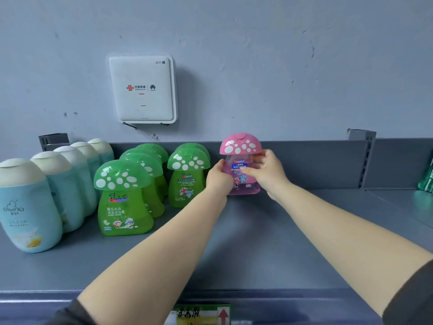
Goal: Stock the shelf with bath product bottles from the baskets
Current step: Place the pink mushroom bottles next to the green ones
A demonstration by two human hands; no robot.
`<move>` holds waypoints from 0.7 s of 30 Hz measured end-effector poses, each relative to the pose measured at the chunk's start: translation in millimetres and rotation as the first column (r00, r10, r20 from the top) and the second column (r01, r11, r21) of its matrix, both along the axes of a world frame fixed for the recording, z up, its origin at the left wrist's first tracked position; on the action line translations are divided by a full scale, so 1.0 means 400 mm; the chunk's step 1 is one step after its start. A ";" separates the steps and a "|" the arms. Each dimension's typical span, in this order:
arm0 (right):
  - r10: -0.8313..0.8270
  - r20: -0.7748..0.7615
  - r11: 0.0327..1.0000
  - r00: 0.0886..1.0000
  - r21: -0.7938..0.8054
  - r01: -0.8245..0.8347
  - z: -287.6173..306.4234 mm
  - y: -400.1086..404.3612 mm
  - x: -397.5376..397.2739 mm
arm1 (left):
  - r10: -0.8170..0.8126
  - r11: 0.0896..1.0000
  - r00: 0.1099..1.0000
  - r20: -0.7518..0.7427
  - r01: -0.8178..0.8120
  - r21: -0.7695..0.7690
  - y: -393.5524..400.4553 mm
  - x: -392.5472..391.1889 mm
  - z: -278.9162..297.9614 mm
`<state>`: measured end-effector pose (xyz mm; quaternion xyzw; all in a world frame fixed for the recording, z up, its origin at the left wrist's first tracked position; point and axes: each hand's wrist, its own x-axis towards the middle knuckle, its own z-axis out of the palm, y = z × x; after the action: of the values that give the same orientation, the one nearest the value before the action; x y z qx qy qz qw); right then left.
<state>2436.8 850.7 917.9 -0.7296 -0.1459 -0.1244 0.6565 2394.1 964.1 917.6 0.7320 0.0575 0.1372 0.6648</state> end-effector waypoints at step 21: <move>-0.084 0.080 0.990 0.993 -0.107 0.092 -0.098 0.072 0.109 | 0.052 0.998 0.999 -0.016 -0.051 0.027 0.041 0.082 -0.052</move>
<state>2480.3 879.6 878.7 -0.7653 -0.1449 -0.1726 0.6030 2426.7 980.6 896.9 0.7400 0.0801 0.1489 0.6510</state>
